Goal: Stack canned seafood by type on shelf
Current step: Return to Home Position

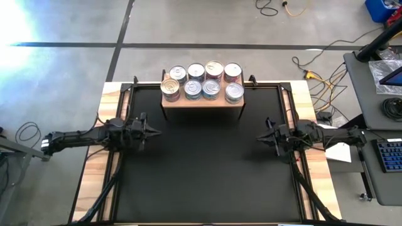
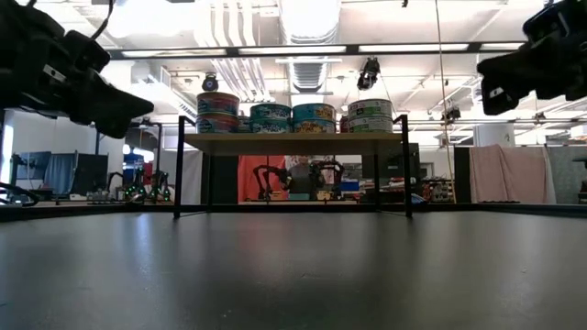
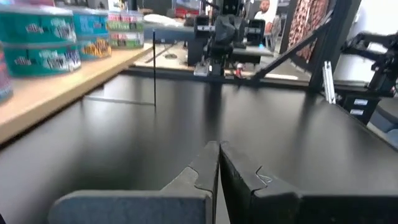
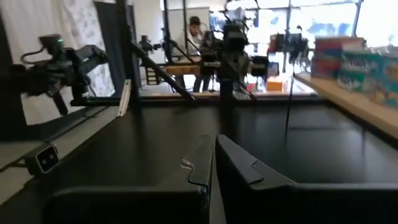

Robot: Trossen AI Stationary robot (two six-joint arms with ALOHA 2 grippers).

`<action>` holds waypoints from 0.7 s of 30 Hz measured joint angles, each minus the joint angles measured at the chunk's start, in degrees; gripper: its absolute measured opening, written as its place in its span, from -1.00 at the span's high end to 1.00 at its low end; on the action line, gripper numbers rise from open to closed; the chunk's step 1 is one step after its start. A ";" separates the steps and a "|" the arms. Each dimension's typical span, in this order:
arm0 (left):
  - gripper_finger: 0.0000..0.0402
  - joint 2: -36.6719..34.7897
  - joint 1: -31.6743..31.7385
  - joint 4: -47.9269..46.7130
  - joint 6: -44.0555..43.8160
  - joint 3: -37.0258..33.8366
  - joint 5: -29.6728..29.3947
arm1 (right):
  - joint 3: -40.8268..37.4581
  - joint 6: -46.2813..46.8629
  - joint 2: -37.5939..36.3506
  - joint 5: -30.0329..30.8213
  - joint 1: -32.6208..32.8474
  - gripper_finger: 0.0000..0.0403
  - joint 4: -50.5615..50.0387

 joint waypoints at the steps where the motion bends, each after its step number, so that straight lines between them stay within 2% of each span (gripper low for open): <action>1: 1.00 0.53 0.00 -0.01 -0.03 0.00 0.00 | 0.04 0.94 0.37 0.33 -0.06 0.94 -0.24; 10: 1.00 3.97 0.00 0.15 0.28 0.05 0.03 | 0.04 2.92 5.16 0.63 -0.06 0.94 -0.18; 21: 1.00 5.54 0.00 0.23 0.30 0.59 0.17 | 0.02 2.90 6.48 0.62 -0.06 0.94 -0.20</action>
